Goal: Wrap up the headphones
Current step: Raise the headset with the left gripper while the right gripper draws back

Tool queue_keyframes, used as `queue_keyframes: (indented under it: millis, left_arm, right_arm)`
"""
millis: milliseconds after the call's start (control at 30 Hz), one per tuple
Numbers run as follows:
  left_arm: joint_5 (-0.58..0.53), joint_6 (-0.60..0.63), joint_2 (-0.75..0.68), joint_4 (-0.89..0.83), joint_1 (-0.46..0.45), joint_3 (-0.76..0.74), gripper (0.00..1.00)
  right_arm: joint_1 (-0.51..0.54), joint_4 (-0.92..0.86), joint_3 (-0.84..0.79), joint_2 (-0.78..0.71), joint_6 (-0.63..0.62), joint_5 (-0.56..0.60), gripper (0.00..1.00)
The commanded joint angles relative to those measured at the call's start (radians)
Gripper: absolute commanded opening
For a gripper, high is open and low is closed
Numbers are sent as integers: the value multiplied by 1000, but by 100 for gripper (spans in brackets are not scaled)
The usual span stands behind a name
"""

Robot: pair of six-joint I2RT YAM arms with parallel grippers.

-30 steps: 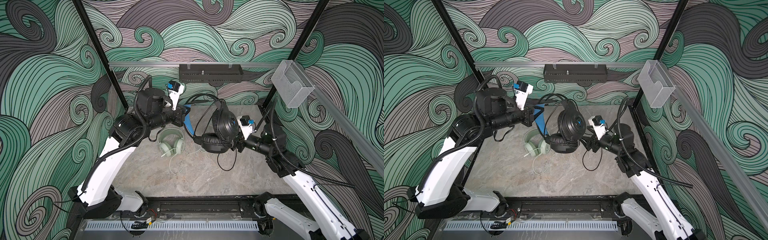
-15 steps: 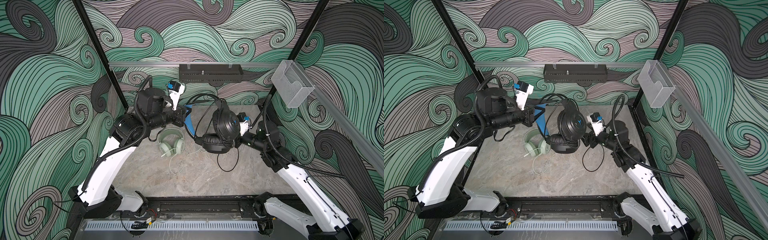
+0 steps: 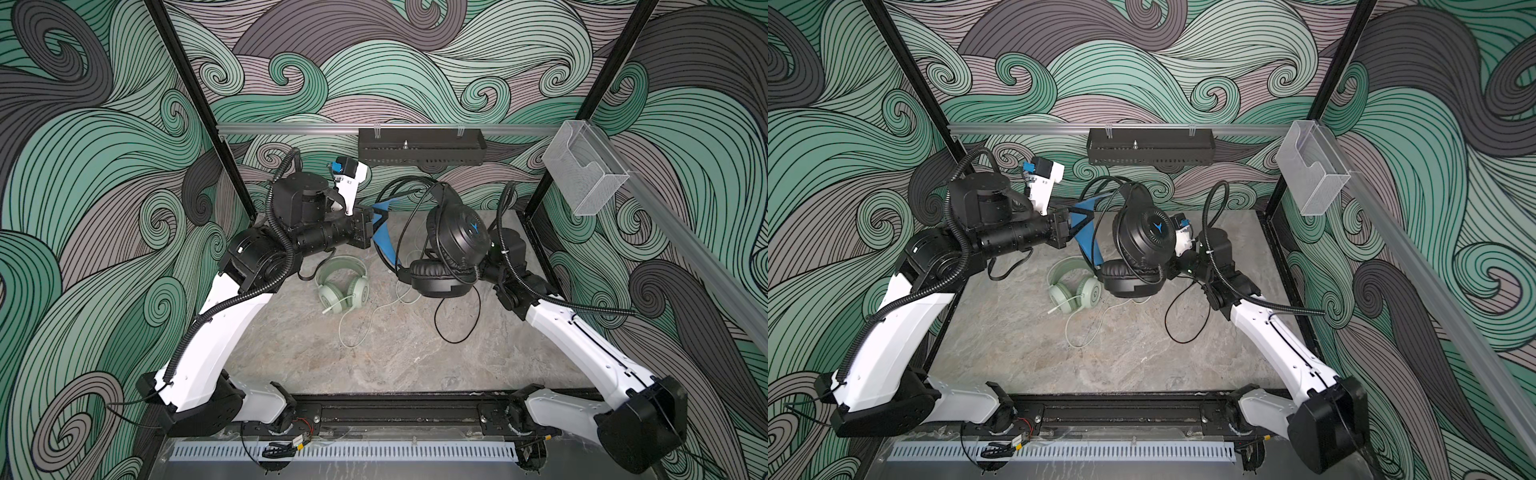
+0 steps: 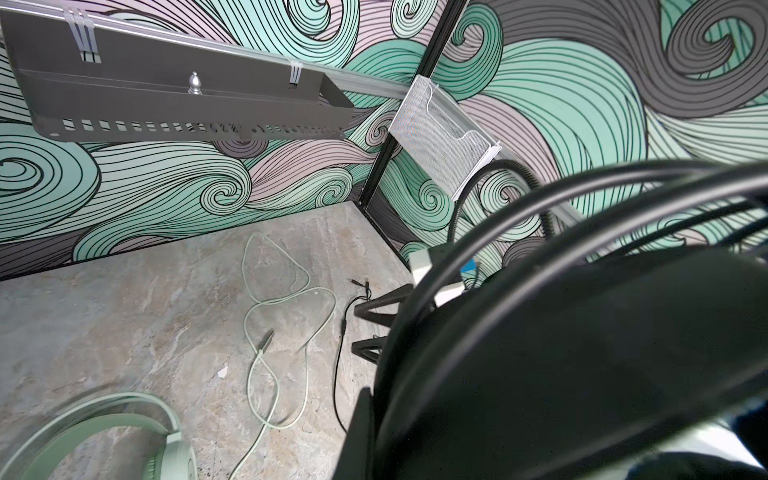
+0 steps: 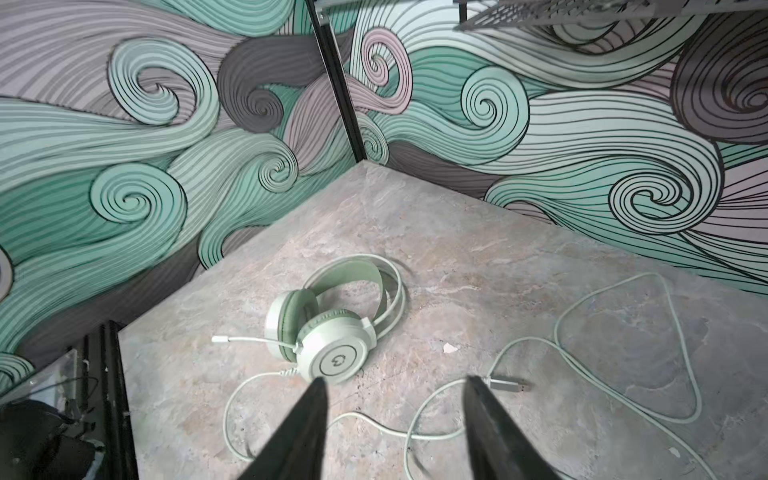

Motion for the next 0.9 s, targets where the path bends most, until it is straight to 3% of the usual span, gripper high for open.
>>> queue_keyframes:
  millis: [0, 133, 300, 433, 733, 867]
  left_arm:
    - [32, -84, -15, 109, 16, 40, 0]
    - [14, -128, -3, 146, 34, 69, 0]
    - [13, -167, 10, 174, 47, 96, 0]
    - [-16, -213, 7, 198, 65, 81, 0]
    - [-277, -383, -63, 346, 130, -53, 0]
    - [-420, -447, -55, 342, 143, -55, 0]
  right_arm:
    - [-3, 83, 11, 16, 28, -32, 45]
    - [-3, 140, -44, 35, 57, -50, 43]
    - [4, 165, -59, 53, 76, -88, 17]
    - [21, 147, -71, 48, 59, -86, 15]
    - [65, 34, -136, -38, 43, -41, 10]
    - [105, -116, -108, -68, -7, 13, 6]
